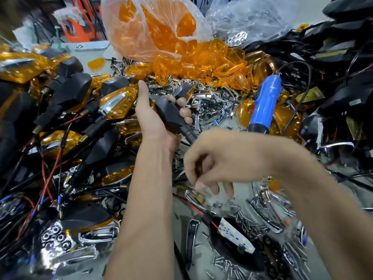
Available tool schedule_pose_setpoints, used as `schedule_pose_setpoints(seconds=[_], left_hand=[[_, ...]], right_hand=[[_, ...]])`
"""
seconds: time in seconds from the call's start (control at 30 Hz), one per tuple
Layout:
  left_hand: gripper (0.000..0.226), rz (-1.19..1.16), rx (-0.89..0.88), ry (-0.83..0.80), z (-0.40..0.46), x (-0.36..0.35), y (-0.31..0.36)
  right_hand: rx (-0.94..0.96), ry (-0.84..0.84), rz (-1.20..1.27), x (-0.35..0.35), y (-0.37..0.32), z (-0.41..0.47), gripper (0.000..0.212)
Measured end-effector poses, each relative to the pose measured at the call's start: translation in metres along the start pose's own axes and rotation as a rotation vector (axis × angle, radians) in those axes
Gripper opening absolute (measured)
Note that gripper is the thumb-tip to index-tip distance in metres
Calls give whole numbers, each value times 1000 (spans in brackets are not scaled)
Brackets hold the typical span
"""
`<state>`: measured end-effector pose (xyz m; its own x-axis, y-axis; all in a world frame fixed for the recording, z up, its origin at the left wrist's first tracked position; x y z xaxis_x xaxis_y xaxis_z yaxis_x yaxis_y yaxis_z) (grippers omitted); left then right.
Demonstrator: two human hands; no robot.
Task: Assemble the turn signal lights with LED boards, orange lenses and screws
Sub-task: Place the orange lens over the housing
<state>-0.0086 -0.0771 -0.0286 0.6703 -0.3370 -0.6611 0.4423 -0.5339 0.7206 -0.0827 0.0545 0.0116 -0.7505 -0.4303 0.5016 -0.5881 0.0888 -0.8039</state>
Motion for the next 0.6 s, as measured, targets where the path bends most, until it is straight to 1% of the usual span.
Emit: schedule_pose_setpoints(seconds=[0.03, 0.07, 0.13, 0.2, 0.27, 0.33, 0.4, 0.5, 0.6], left_hand=[[74, -1, 18, 1, 0, -2, -1], [76, 4, 31, 2, 0, -4, -2], [78, 73, 28, -21, -2, -9, -4], [77, 152, 0, -91, -5, -13, -3], [76, 185, 8, -194, -7, -16, -3], [75, 216, 19, -265, -8, -19, -4], [73, 256, 16, -276, -7, -20, -5], [58, 316, 6, -203, -6, -20, -7], [38, 368, 3, -93, -4, -18, -9]], right_hand=[[82, 70, 85, 11, -5, -3, 14], [176, 175, 154, 23, -8, -5, 13], [321, 439, 260, 47, -9, -6, 9], [384, 639, 292, 63, -5, -2, 5], [425, 738, 272, 68, 0, 5, 4], [452, 782, 292, 70, 6, 12, 8], [473, 771, 330, 69, 11, 15, 8], [475, 731, 392, 70, 19, 18, 7], [424, 722, 368, 73, 27, 19, 11]])
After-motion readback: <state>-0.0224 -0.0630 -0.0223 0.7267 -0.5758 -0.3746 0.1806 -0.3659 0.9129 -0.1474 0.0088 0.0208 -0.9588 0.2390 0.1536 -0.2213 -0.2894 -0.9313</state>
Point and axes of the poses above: each hand's wrist, its own z-axis towards the middle knuckle, its own x-axis out of the back of the hand, y = z × x, the point moved 3 cm from there along z, towards the middle knuckle, and after that the axes turned 5 degrees about z, right-handed, at the moved point
